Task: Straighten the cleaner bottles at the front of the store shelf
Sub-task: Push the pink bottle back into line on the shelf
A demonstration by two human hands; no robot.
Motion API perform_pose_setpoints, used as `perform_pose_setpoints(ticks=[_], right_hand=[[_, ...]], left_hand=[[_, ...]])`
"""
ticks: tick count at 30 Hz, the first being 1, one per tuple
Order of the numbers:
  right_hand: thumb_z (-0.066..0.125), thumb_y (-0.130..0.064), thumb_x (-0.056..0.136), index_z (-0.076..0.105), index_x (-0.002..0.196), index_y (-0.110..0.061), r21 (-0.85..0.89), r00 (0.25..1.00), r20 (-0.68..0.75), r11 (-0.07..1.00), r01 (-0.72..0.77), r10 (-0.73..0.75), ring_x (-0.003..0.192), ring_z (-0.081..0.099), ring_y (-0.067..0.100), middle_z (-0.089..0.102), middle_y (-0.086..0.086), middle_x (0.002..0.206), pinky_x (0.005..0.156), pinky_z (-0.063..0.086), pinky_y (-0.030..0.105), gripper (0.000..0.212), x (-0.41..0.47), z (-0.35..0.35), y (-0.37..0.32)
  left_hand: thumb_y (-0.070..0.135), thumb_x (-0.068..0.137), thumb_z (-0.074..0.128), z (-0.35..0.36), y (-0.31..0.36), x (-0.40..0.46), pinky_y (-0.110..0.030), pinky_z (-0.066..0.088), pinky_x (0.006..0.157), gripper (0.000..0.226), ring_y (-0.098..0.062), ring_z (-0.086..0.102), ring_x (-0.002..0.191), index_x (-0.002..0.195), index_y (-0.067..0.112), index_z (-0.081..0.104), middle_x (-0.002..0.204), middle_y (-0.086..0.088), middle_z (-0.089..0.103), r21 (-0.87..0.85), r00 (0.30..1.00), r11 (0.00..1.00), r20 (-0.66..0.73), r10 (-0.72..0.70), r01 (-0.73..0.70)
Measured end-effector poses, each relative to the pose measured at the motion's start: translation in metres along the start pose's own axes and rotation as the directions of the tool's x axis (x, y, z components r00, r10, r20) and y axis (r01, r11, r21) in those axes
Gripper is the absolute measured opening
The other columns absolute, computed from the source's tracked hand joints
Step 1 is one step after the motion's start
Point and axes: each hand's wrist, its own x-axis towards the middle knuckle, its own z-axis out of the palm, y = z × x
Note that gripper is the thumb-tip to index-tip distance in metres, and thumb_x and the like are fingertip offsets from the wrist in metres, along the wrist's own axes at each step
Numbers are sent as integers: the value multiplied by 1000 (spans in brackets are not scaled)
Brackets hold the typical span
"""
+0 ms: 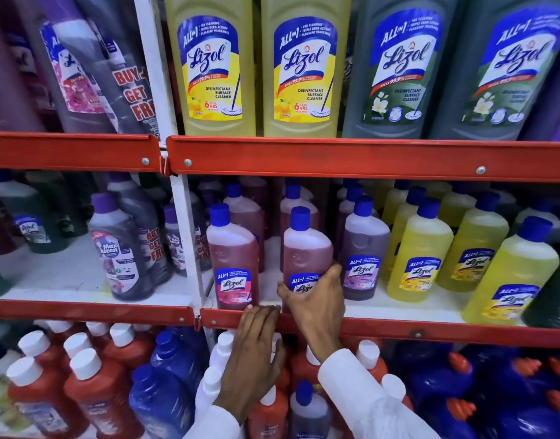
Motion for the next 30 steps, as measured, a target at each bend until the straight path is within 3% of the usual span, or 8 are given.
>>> perform_pose_setpoints(ticks=[4,7,11,13,18,21,25,30], right_hand=[[85,-51,52,38,123,-13,0,999,29,1000,23,-23,97,66,30,63,9,113,81,58,38,93,-2,-4,2],[82,-54,59,37,133,-15,60,997,6,996,71,-72,111,60,26,57,8,126,90,56,38,95,-5,-13,6],[68,-36,76,45,129,-12,162,935,-307,959,234,-176,115,48,21,54,10,126,96,44,31,63,1,-38,19],[70,-26,76,44,129,-7,141,910,-395,971,196,-126,117,45,25,51,15,128,97,38,24,62,16,-46,29],[84,-39,64,34,140,0,-18,954,-299,1000,7,-12,128,44,40,47,23,139,105,39,44,99,50,-42,40],[89,-38,59,29,144,-1,-3,972,-236,1000,-24,22,127,46,42,48,23,141,104,42,48,111,61,-37,42],[91,-36,54,34,136,-7,75,973,-229,997,-15,32,113,57,43,56,21,127,92,54,51,105,65,-35,43],[91,-35,53,38,133,-5,36,979,-203,999,-11,19,107,60,42,59,21,122,87,56,49,101,60,-43,47]], left_hand=[[23,85,58,1,1,0,-42,26,116,53,-27,42,136,137,11,50,138,-8,57,-19,999,999,7,-42,42],[25,85,53,0,4,1,-38,24,117,52,-25,42,133,135,10,52,135,-8,58,-24,999,999,-13,-40,39],[21,86,60,1,5,2,-41,28,116,52,-28,44,133,136,12,52,135,-6,58,-35,998,998,-22,-56,56],[18,85,64,2,6,2,-43,29,116,53,-29,45,133,136,11,53,134,-6,58,-35,997,996,-20,-78,78],[25,84,53,-2,11,3,-28,19,119,51,-29,44,132,133,11,54,132,-7,59,-41,993,993,-15,-115,114],[26,84,48,-4,14,4,-30,21,118,52,-27,42,131,133,11,55,132,-7,59,-41,992,991,-14,-126,125],[25,82,47,-6,16,6,-37,27,113,52,-23,41,129,132,10,56,130,-8,60,-39,991,991,-22,-131,130],[23,82,51,-5,17,5,-35,25,116,51,-27,45,131,133,12,55,131,-7,60,-28,986,985,2,-168,168]])
